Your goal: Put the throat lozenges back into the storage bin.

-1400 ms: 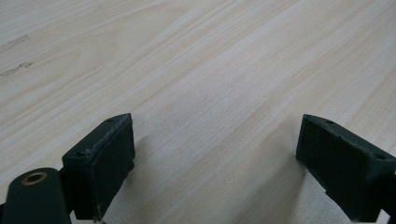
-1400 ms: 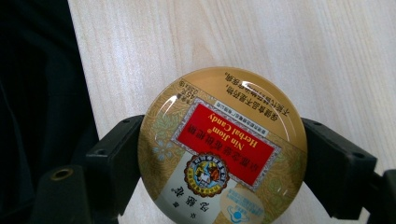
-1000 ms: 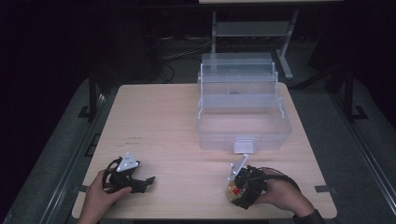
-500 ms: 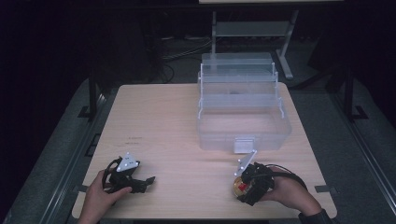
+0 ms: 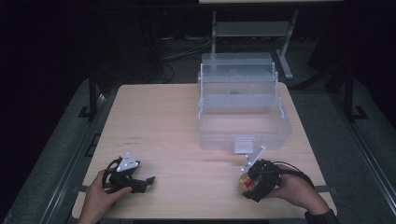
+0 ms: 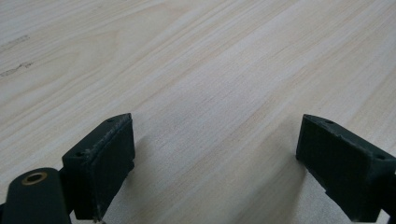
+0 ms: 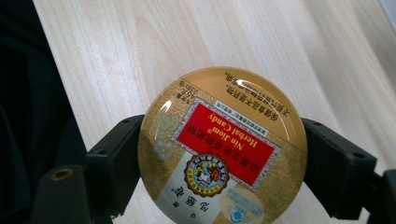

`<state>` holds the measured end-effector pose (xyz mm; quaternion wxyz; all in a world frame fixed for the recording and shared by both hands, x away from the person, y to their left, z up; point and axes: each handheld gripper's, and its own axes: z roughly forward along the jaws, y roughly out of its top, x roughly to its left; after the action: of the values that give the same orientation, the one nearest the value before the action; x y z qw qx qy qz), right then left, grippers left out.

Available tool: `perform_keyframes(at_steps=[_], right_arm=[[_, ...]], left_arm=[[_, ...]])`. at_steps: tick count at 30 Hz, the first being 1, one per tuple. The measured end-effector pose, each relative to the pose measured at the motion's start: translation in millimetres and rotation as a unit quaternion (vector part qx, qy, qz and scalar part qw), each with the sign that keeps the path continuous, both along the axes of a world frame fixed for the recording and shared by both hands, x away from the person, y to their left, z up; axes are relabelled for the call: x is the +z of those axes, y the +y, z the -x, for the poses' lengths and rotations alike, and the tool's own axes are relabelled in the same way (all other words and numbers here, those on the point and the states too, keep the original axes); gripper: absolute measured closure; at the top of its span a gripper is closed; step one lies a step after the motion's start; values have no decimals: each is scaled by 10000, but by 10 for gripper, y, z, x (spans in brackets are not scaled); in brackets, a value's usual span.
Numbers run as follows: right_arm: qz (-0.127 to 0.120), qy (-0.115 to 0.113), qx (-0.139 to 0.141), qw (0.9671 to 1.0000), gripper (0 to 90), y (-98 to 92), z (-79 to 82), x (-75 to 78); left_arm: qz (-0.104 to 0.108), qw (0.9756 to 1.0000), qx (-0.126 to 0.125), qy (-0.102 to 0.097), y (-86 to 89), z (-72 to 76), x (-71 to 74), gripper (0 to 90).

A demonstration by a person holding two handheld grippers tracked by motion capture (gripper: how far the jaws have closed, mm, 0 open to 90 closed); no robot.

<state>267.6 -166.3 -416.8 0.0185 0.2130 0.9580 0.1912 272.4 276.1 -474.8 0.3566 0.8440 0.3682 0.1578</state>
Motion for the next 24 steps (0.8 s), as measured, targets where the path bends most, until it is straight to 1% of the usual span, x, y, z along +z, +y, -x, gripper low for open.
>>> perform_keyframes(at_steps=[15,24], right_arm=[[-72,-39,-275,9996,197,-188,-39,89],[-135,-51,-494,9987,197,-311,-67,137]], left_arm=[[-6,10000,-1,5,0,0,1,107],[-3,10000,0,2,0,0,1,107]])
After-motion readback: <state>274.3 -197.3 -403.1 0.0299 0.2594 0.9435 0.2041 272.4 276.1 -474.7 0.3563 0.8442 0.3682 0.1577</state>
